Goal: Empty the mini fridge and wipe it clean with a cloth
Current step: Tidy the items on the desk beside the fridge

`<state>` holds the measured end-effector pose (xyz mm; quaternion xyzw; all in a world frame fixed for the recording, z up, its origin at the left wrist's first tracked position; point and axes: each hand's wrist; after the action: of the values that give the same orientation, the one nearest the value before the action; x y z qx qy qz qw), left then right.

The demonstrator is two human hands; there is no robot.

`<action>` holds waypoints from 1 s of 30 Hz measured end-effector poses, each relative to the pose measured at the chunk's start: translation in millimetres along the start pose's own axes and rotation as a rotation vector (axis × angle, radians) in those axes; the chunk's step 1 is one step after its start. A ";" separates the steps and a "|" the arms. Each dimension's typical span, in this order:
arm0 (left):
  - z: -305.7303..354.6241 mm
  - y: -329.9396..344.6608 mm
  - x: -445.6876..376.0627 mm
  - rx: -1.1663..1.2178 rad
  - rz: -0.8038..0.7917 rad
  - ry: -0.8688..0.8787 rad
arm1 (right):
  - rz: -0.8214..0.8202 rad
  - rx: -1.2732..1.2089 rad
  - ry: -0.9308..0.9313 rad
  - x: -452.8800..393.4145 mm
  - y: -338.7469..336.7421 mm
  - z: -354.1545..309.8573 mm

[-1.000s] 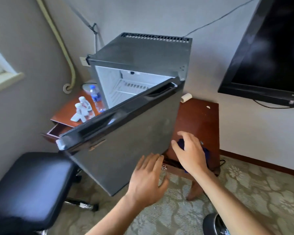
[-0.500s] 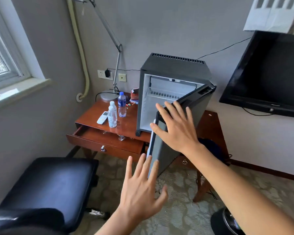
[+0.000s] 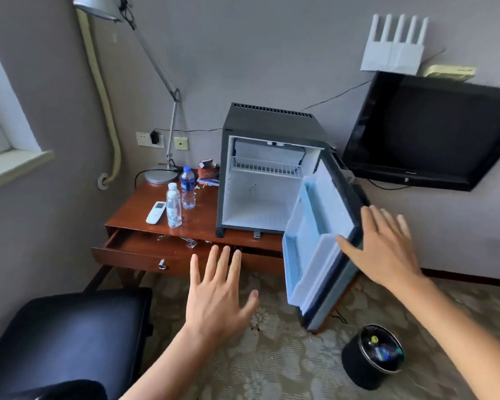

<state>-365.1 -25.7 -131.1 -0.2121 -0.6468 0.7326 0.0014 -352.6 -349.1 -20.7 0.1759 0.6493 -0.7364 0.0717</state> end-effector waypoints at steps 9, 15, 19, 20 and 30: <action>38.6 19.0 -69.5 0.048 0.042 0.172 | -0.046 0.062 0.344 -14.0 30.2 91.0; 23.3 38.0 -110.3 0.021 0.002 0.106 | 0.118 -0.064 0.205 -49.0 54.8 43.4; -9.0 56.2 -128.3 0.002 -0.026 -0.025 | -0.007 -0.270 -0.043 -79.2 94.3 -44.5; -19.7 62.0 -130.6 -0.008 -0.037 -0.064 | -0.065 -0.315 -0.098 -86.7 108.3 -67.3; -139.8 94.6 -134.2 -0.133 -0.138 -0.374 | -0.438 -0.511 -0.393 -153.1 201.4 -253.1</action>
<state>-173.5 54.1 -189.6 -0.0272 -0.6959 0.7129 -0.0824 -101.3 -149.0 -178.4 -0.1348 0.8078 -0.5686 0.0774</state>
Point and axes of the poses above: each hand's wrist, its own x-axis away from the middle knuckle, its own y-axis out of the palm, z = x × y, and after that the axes turned 6 degrees about -x, right-handed
